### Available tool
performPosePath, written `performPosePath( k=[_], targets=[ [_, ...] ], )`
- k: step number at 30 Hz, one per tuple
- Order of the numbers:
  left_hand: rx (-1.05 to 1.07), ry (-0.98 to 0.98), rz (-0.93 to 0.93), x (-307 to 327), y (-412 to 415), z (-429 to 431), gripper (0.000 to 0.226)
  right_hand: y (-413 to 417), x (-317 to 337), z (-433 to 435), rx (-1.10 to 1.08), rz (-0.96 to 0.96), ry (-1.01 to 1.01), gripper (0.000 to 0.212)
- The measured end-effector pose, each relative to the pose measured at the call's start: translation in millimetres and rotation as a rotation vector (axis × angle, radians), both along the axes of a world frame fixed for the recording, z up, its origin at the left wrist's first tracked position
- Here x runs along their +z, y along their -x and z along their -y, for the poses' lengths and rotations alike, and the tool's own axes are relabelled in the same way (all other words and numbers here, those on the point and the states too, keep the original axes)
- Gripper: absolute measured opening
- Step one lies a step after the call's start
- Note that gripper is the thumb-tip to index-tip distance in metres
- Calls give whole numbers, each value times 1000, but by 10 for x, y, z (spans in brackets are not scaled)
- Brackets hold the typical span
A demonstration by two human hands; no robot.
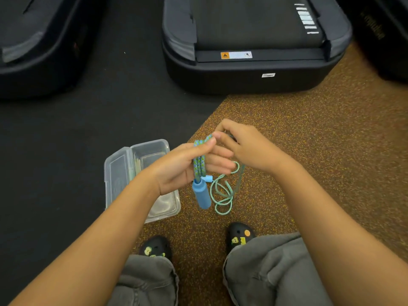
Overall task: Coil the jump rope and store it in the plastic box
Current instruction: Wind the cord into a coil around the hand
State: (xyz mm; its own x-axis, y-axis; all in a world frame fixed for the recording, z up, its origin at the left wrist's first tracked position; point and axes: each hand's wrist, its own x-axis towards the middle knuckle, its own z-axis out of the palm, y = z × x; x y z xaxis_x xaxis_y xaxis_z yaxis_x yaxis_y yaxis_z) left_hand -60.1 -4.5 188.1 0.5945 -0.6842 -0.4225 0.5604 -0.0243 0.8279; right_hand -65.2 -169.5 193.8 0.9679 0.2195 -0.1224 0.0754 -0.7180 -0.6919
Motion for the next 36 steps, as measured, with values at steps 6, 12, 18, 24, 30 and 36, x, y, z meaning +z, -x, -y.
performPosePath(
  k=[6,12,18,24,30,36],
  targets=[
    [238,241,-176,-10,-97,-67,42,33,-87,-120,74,-105,105,24],
    [332,268,-200,17,-157,-156,43,79,-126,-254,153,-231,160,25],
    [463,241,-165,5,-207,-188,40,188,-115,-414,319,-304,248,5],
    [486,-2,40,-94,-230,-174,41,239,-46,-469,378,-151,234,18],
    [162,-261,264,-115,-124,-98,41,110,43,-309,118,141,143,31],
    [-64,-208,297,44,-73,-53,70,-2,45,-105,-75,220,64,46]
  ],
)
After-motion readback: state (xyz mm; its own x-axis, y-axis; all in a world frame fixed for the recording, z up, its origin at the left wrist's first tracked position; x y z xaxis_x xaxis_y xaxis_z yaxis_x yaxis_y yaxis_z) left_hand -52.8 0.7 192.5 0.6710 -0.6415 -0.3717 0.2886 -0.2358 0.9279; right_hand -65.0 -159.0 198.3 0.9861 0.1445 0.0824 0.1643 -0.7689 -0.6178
